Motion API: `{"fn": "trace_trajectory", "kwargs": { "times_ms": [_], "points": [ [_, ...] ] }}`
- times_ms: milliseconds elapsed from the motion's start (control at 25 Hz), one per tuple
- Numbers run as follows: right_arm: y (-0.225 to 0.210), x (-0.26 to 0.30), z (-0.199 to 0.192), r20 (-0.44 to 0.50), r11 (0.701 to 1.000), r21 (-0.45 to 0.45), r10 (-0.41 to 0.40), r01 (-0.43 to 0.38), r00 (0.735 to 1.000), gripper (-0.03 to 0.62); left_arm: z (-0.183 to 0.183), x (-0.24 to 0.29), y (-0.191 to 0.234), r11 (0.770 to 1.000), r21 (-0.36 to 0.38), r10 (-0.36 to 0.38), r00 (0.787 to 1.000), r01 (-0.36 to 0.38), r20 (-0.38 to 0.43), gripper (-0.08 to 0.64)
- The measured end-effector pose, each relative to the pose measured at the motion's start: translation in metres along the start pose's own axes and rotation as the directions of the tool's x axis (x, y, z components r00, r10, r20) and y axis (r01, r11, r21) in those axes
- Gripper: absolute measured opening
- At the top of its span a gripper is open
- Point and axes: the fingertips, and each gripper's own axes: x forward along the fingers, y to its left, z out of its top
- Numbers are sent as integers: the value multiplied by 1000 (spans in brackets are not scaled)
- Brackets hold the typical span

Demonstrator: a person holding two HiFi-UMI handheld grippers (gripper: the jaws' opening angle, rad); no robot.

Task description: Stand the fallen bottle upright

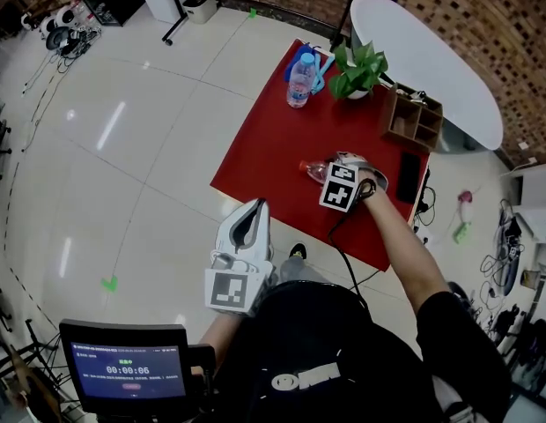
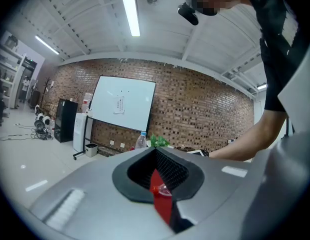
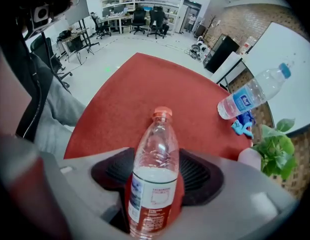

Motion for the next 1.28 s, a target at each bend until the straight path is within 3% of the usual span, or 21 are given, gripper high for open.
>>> {"fn": "trace_trajectory", "kwargs": {
  "times_ms": [320, 640, 1000, 1280],
  "points": [
    [-1, 14, 0, -106, 999, -17, 46, -48, 993, 290, -1, -8, 10, 1000, -6, 15, 1000, -15, 7, 3],
    [-6, 22, -3, -143, 1000, -17, 23, -25, 989, 295, -5, -12, 13, 1000, -13, 16, 1000, -16, 10, 3],
    [-17, -7, -7, 7, 993, 93, -78, 77, 997, 295, -3, -10, 10, 1000, -7, -6, 1000, 6, 14, 3],
    [-26, -39, -15, 117, 956, 245, -196, 163, 973, 295, 7, 1, -9, 996, 37, -81, 997, 80, 20, 3]
  ]
}}
